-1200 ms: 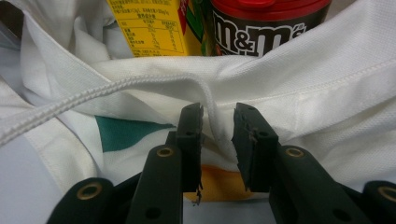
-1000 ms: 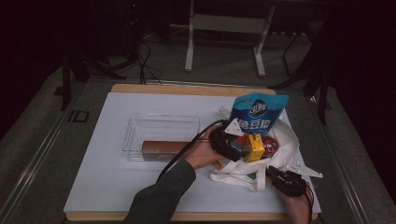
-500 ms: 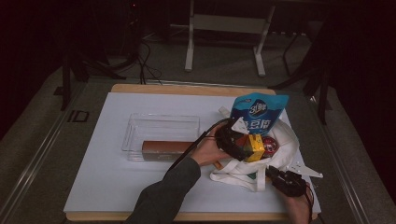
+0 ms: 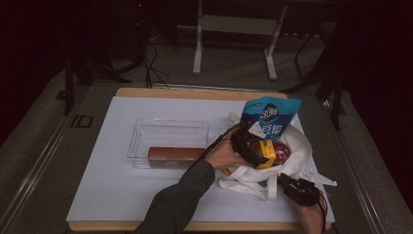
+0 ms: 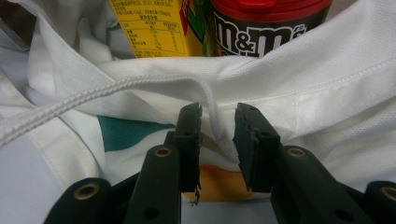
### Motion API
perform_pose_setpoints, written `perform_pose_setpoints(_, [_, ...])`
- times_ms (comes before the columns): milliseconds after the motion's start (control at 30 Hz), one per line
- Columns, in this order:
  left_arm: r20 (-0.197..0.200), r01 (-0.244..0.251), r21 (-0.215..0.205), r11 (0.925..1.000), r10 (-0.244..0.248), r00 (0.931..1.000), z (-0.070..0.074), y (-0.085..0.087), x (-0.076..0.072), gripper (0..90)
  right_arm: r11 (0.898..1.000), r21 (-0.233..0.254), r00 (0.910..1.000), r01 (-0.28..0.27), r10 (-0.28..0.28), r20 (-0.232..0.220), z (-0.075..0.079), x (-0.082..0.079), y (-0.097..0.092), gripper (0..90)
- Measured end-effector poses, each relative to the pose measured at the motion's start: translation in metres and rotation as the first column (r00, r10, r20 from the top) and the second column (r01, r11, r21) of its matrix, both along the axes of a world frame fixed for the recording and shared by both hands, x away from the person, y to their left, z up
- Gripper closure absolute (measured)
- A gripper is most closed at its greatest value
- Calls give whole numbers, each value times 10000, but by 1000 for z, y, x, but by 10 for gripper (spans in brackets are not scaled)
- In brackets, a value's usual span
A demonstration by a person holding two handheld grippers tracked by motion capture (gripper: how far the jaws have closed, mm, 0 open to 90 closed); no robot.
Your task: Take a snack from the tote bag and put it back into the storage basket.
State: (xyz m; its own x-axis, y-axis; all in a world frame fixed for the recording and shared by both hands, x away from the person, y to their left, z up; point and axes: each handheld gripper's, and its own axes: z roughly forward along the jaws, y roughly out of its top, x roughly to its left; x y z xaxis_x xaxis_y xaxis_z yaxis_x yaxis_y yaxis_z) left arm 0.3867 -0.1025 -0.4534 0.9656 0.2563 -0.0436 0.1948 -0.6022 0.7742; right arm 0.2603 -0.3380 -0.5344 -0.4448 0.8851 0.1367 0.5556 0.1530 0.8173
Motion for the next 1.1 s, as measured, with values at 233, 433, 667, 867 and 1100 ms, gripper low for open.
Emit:
perform_pose_setpoints(233, [40, 221, -113, 9997, -221, 9997, 0, -7, 4, 135, 10000, 3, 10000, 8, -8, 36, 0, -1, 0, 703])
perform_pose_setpoints(433, [133, 342, 53, 9994, -343, 9993, -4, -14, 4, 153, 10000, -2, 10000, 6, -6, 36, 0, -1, 0, 702])
perform_pose_setpoints(667, [213, 412, 353, 9985, -420, 9989, -14, -22, 4, 194, 10000, 11, 10000, 7, -7, 43, 0, -1, 0, 699])
perform_pose_setpoints(867, [339, 389, 585, 9975, -409, 9986, -16, -25, 3, 210, 10000, 12, 10000, 3, -3, 42, 0, -1, 0, 699])
perform_pose_setpoints(1100, [585, 286, 1194, 9924, -358, 9976, -19, -27, 0, 279, 10000, 4, 10000, -11, 11, 57, 0, -1, 0, 699])
